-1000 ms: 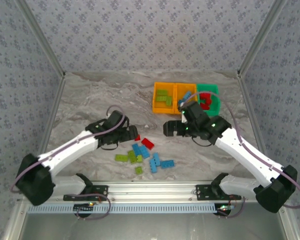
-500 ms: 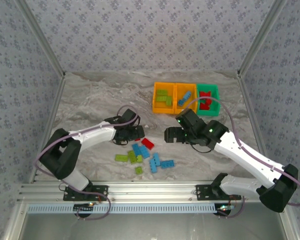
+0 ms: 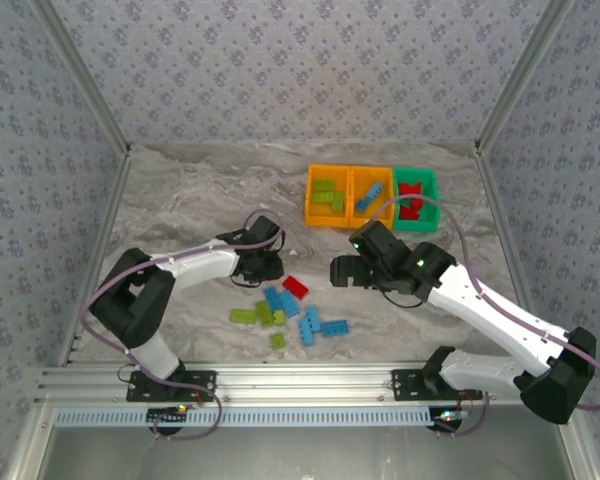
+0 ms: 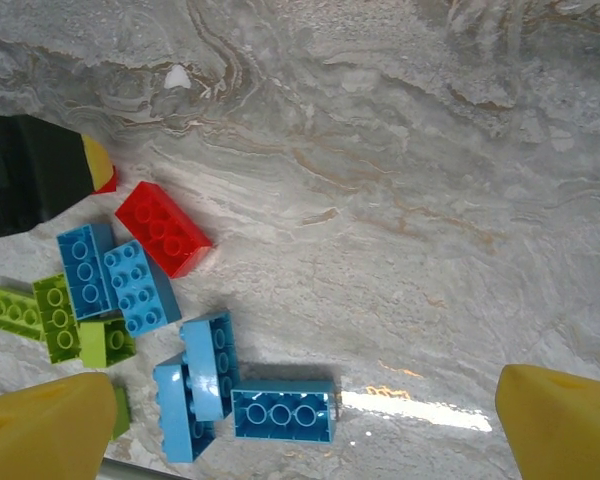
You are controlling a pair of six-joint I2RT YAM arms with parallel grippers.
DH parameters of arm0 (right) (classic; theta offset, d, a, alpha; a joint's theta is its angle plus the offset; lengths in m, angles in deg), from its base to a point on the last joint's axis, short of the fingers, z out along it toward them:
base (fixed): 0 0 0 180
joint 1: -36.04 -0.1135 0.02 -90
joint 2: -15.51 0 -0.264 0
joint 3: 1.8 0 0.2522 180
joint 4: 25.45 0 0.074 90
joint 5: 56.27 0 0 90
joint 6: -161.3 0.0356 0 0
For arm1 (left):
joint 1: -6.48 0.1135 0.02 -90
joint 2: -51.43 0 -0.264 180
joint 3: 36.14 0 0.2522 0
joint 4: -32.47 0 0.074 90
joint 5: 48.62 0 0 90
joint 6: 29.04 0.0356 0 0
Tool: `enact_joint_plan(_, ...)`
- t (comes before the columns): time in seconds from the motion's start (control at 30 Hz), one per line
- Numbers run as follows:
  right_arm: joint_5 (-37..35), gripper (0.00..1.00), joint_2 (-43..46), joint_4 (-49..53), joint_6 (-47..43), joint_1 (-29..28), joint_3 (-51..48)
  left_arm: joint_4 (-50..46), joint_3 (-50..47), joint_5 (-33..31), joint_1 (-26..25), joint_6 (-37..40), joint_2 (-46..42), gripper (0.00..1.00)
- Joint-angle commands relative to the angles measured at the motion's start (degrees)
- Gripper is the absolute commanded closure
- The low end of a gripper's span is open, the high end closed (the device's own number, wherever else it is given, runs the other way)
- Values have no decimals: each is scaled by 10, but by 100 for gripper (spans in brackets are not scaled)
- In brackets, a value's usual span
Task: Sort the legos into containers by color
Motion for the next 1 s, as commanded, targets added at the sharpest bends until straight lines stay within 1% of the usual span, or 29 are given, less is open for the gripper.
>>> enact_joint_plan(0.0,-46,0,28,35,25,-6,15,21,59,16,-32,61,-34,77)
enact_joint_plan(0.07,-75,0,47,42,38,-6,18,15,117,11,-58,92,-24,76)
enact_joint_plan(0.13,-121,0,73,57,66,-5,15,13,183,11,-78,125,9,75)
enact_joint_plan(0.2,-179,0,108,85,107,-5,7,31,254,8,-91,148,62,75)
enact_joint_plan(0.3,-221,0,166,103,149,-4,-17,79,355,27,-97,155,146,76)
enact_joint_plan(0.37,-227,0,201,104,161,-2,-34,118,418,36,-101,161,201,76)
enact_joint_plan(0.47,-232,0,234,114,171,0,-46,144,510,40,-105,181,283,77)
enact_joint_plan(0.53,-234,0,245,126,175,0,-49,146,563,50,-105,184,328,77)
enact_joint_plan(0.6,-234,0,250,132,175,1,-52,145,630,73,-108,186,363,77)
enact_joint_plan(0.7,-232,0,250,137,174,0,-55,145,711,74,-117,198,408,78)
enact_joint_plan(0.8,-228,0,251,131,175,1,-59,128,801,75,-121,191,469,78)
enact_joint_plan(0.9,-220,0,250,128,174,0,-60,88,915,73,-122,181,549,78)
enact_joint_plan(0.97,-214,0,250,136,175,-1,-59,54,1000,56,-124,181,605,78)
